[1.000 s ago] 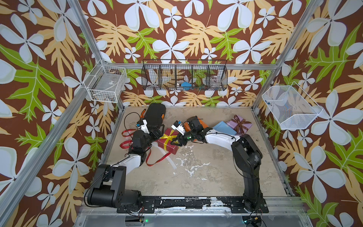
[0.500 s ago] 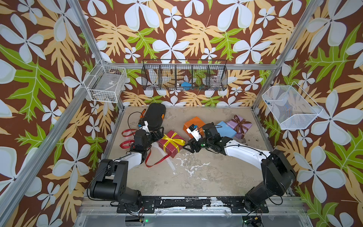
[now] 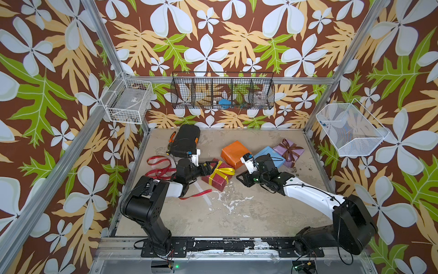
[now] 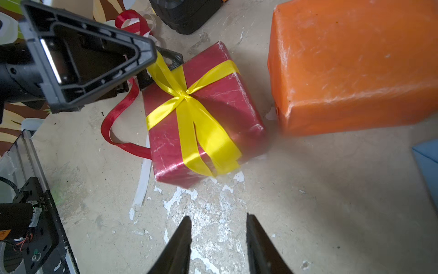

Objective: Untie the ribbon bows on the gift boxes
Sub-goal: Move the gift box to the center of the board.

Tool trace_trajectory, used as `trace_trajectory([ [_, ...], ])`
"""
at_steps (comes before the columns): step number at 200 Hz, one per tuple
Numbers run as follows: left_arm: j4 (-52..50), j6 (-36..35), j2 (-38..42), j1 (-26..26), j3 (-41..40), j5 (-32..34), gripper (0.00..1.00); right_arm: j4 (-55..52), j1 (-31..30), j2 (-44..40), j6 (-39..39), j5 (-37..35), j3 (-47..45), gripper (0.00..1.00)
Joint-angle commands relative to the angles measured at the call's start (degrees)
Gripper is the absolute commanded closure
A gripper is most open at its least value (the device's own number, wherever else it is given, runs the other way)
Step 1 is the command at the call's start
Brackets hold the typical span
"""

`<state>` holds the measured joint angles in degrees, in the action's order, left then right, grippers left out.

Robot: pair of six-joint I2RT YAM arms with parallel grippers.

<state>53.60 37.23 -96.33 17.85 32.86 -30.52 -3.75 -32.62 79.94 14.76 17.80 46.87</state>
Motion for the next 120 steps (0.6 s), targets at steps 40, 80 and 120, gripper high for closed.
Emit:
trace_trajectory([
  [40,13.0,8.1,5.5,9.8,-8.8,-4.9,0.0,2.7,0.5,-6.3,3.5,-6.7,-6.6,0.61],
  [80,15.1,11.4,11.4,11.8,-16.4,-6.0,0.0,3.8,2.9,-7.6,3.7,-5.3,-8.4,0.57],
  [120,-5.5,0.4,19.3,11.8,-13.8,7.5,0.0,3.7,3.0,-7.2,3.4,-4.6,-7.6,0.5],
])
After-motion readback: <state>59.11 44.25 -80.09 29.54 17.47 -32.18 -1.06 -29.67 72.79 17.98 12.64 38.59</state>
